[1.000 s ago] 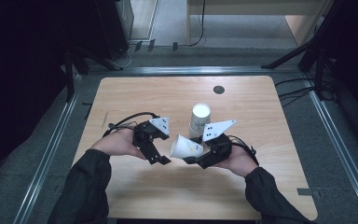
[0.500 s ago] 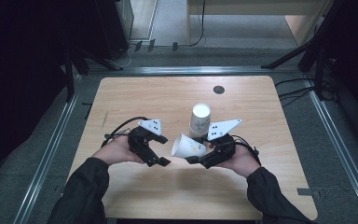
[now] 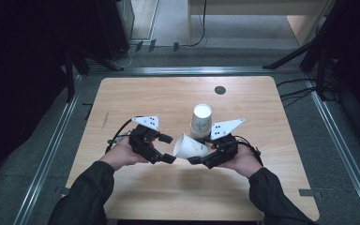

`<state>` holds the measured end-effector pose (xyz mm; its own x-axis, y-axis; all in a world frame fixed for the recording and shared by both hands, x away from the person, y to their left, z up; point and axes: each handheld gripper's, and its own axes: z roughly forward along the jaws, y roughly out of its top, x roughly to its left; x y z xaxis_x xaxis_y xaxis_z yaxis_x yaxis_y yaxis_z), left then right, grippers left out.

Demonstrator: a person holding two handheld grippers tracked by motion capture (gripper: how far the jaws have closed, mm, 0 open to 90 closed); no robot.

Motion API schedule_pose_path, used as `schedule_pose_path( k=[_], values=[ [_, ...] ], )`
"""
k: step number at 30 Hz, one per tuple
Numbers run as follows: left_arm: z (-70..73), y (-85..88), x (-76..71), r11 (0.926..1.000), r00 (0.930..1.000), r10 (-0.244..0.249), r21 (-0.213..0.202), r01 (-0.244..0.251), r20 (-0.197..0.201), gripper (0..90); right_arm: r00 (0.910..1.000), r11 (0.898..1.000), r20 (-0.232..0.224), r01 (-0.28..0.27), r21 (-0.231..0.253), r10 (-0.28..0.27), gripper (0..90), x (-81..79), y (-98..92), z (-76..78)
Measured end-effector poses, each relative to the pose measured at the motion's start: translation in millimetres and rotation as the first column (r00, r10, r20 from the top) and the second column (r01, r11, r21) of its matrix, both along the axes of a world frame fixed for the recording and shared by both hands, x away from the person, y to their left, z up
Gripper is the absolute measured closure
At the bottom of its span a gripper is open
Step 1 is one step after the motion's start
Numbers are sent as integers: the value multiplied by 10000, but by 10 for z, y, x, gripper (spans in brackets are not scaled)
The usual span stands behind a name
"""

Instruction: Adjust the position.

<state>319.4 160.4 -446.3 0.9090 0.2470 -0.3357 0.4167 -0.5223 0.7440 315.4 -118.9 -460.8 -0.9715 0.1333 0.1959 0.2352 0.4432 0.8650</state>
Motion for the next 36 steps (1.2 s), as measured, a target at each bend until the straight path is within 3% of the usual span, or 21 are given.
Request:
schedule_pose_path(
  k=[20,36],
  values=[
    [-14,-105,-6,9987,9998,-170,-479,166,-86,140,9992,9995,-275,-286,102,289,322,14,45,-43],
    [-20,-146,-11,9981,9994,-354,-493,356,48,207,9983,9990,-395,-436,82,439,323,15,93,-65]
  ],
)
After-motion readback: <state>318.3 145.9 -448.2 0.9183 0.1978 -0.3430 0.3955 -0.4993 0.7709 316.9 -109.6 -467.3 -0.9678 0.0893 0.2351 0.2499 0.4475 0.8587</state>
